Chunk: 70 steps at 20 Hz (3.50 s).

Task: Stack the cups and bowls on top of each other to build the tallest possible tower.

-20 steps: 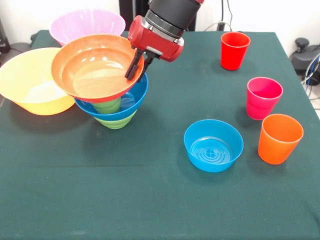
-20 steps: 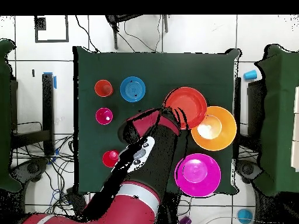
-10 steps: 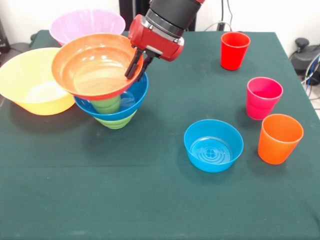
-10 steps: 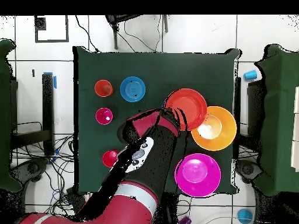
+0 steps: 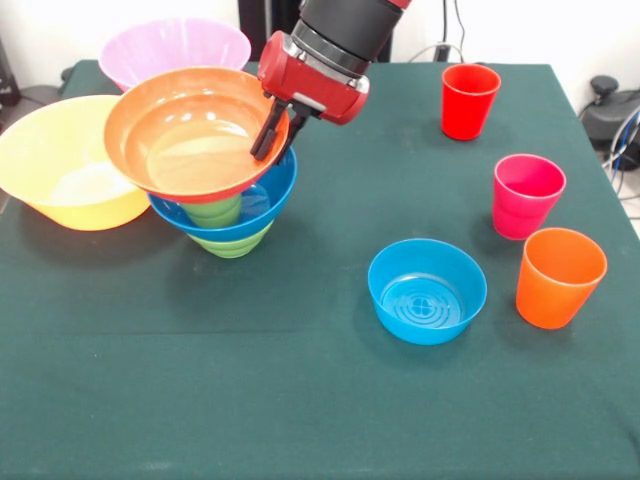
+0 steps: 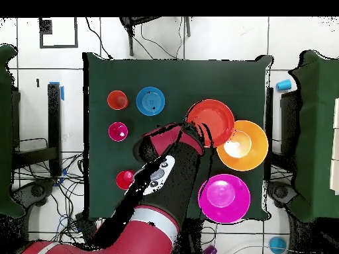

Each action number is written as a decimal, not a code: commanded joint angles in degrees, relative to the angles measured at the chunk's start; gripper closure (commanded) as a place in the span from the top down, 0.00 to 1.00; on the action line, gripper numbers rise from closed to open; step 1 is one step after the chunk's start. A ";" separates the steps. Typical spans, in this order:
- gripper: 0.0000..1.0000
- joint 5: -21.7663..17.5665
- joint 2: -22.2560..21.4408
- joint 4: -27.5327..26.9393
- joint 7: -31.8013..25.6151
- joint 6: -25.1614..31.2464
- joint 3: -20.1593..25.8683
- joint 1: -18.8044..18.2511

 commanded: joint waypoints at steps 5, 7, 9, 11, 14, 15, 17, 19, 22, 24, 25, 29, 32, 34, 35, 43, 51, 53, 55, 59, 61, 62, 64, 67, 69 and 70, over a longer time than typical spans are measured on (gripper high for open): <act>0.00 2.51 4.65 -0.96 8.23 -4.18 5.88 -0.32; 0.00 2.61 4.62 -0.95 8.06 -4.16 6.01 -0.41; 0.00 2.67 4.59 -0.90 8.02 -4.28 6.03 -0.43; 0.00 2.64 4.48 -0.74 7.92 -4.22 6.15 -0.47; 0.00 2.63 4.46 -0.67 7.94 -4.19 6.10 -0.42; 0.00 2.64 4.47 -0.68 8.01 -4.28 6.06 -0.38; 0.00 2.67 4.51 -0.70 8.14 -4.29 5.94 -0.27; 0.00 2.67 4.55 -0.73 8.22 -4.35 5.86 -0.18; 0.00 2.68 4.54 -0.75 8.19 -4.06 5.78 -0.08; 1.00 2.74 4.49 -0.75 8.15 -3.97 5.87 -0.12; 1.00 2.77 4.49 -0.80 8.15 -3.92 5.89 -0.12; 1.00 2.91 4.47 -0.80 8.14 -3.87 5.90 -0.10; 1.00 3.08 4.45 -0.74 8.26 -3.97 5.91 -0.04; 1.00 3.17 4.41 -0.78 8.24 -3.73 5.96 -0.02; 1.00 3.18 4.41 -0.82 8.20 -3.57 5.95 0.00; 1.00 2.89 4.69 -1.68 8.08 -2.12 4.71 0.93; 1.00 2.78 4.14 -1.59 7.81 -1.03 4.07 1.45; 1.00 2.75 3.94 -1.52 7.65 -0.76 4.02 1.53; 1.00 2.75 3.74 -1.39 7.57 -0.42 3.92 1.69; 1.00 2.79 3.53 -1.17 7.54 0.10 3.72 2.07; 1.00 2.82 3.56 -1.14 7.60 0.36 3.54 2.26; 1.00 2.85 3.53 -1.10 7.62 0.51 3.43 2.39; 1.00 2.91 3.42 -1.01 7.69 0.81 3.19 2.68; 1.00 3.04 3.34 -1.09 7.58 1.30 3.06 2.87; 1.00 3.13 3.19 -1.06 7.45 1.67 2.99 3.01; 1.00 3.22 2.98 -0.97 7.43 1.99 2.92 3.17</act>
